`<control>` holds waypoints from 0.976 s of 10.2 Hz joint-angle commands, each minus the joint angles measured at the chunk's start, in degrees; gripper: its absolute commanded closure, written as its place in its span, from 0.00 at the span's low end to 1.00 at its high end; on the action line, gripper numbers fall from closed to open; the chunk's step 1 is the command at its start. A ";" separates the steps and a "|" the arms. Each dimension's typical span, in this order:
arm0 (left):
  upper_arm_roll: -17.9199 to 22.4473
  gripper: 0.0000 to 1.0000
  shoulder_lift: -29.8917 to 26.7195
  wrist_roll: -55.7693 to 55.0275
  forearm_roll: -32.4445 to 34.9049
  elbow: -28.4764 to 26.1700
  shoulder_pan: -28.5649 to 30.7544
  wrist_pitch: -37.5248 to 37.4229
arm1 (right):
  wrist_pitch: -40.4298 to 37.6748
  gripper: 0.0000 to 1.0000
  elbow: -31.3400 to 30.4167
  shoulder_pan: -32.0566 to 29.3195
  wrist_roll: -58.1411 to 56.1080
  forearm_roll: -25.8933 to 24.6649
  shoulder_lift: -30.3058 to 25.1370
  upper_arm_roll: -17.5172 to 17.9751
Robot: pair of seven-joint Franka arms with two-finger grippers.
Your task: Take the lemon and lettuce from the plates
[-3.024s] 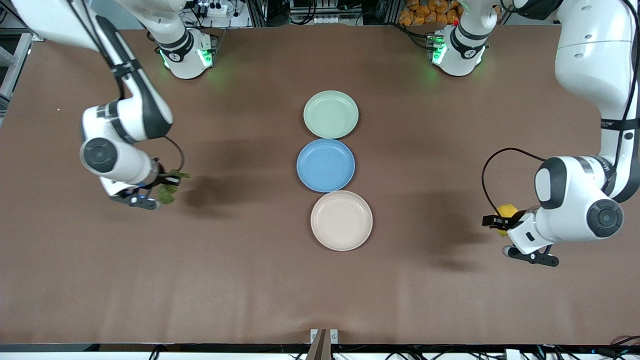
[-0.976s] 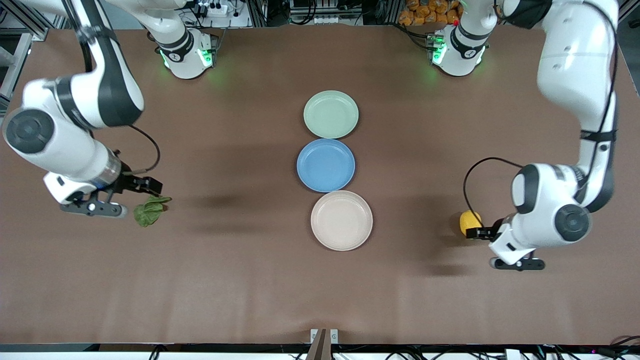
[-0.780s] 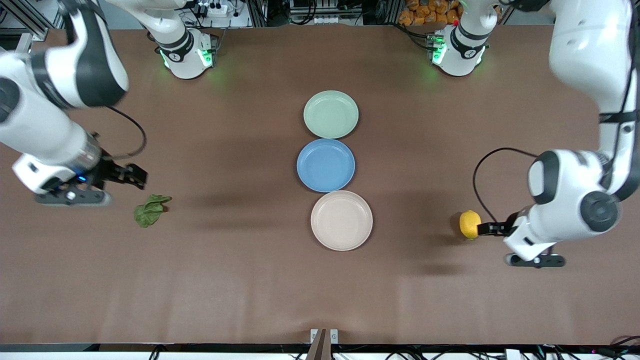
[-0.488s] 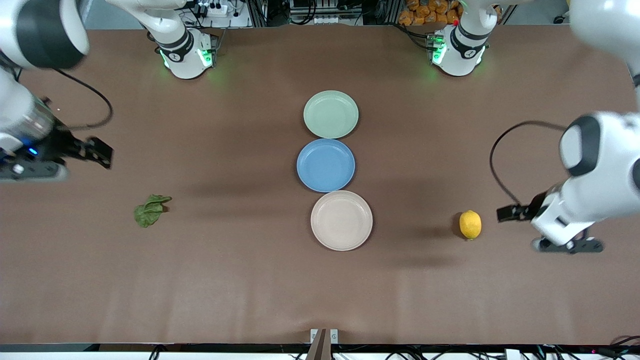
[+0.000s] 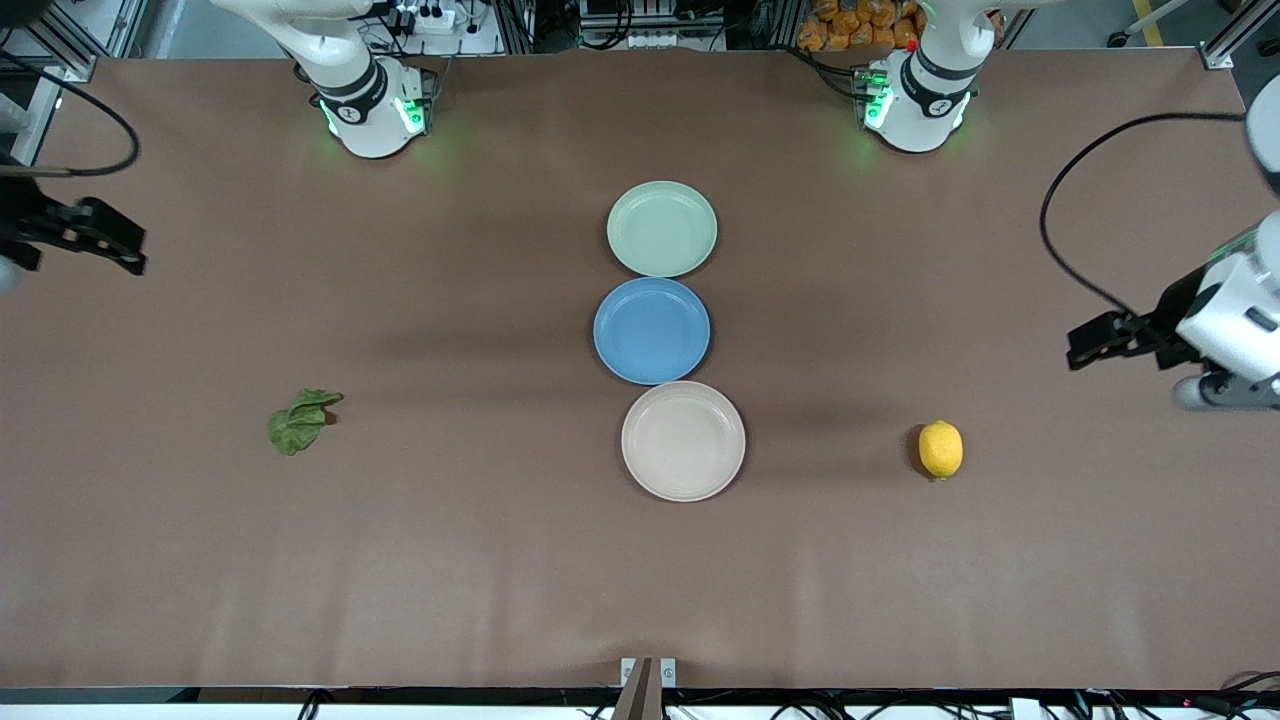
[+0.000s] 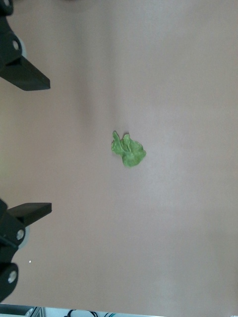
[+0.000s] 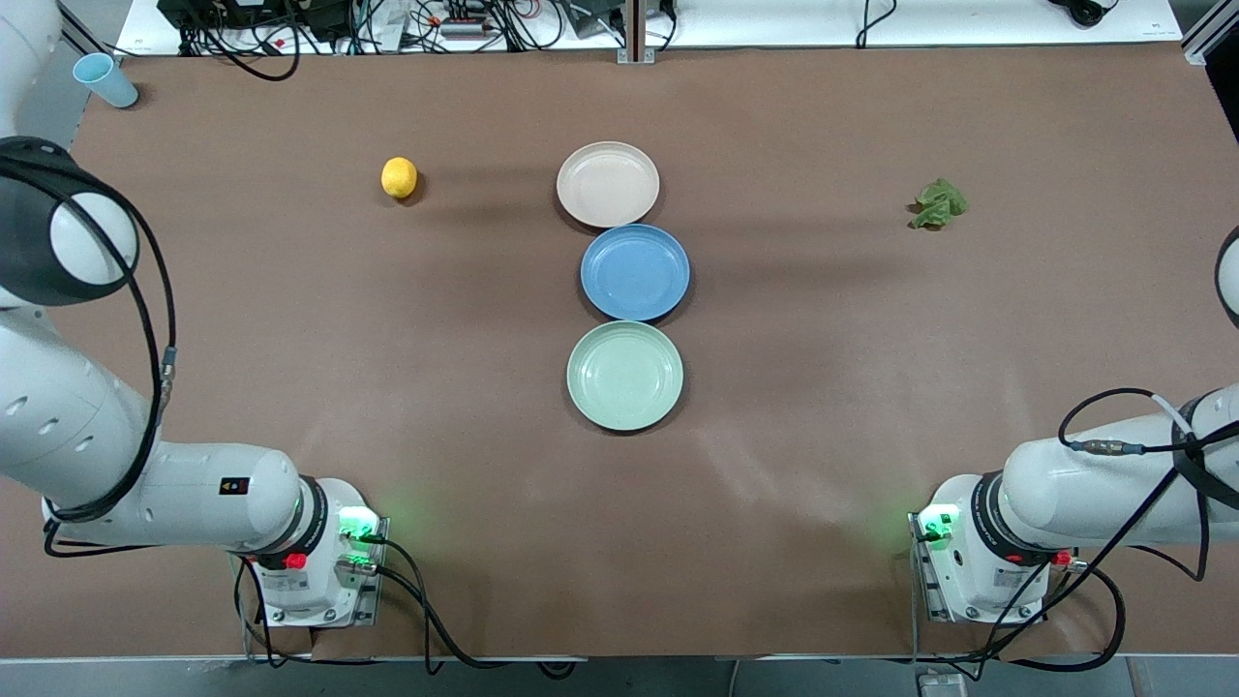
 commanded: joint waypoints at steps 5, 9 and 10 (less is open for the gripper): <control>-0.57 0.00 -9.66 -0.37 -2.30 -6.00 0.40 -3.86 | 5.47 0.00 -6.89 0.01 0.00 4.36 -1.69 -2.98; -0.57 0.00 -11.50 0.42 -2.30 -8.10 0.49 -4.04 | 7.14 0.00 -6.98 0.89 0.27 4.62 -1.33 -2.90; -0.57 0.00 -11.86 0.33 -2.30 -8.29 0.40 -4.56 | 7.75 0.00 -6.72 1.06 0.27 4.45 -1.33 -2.81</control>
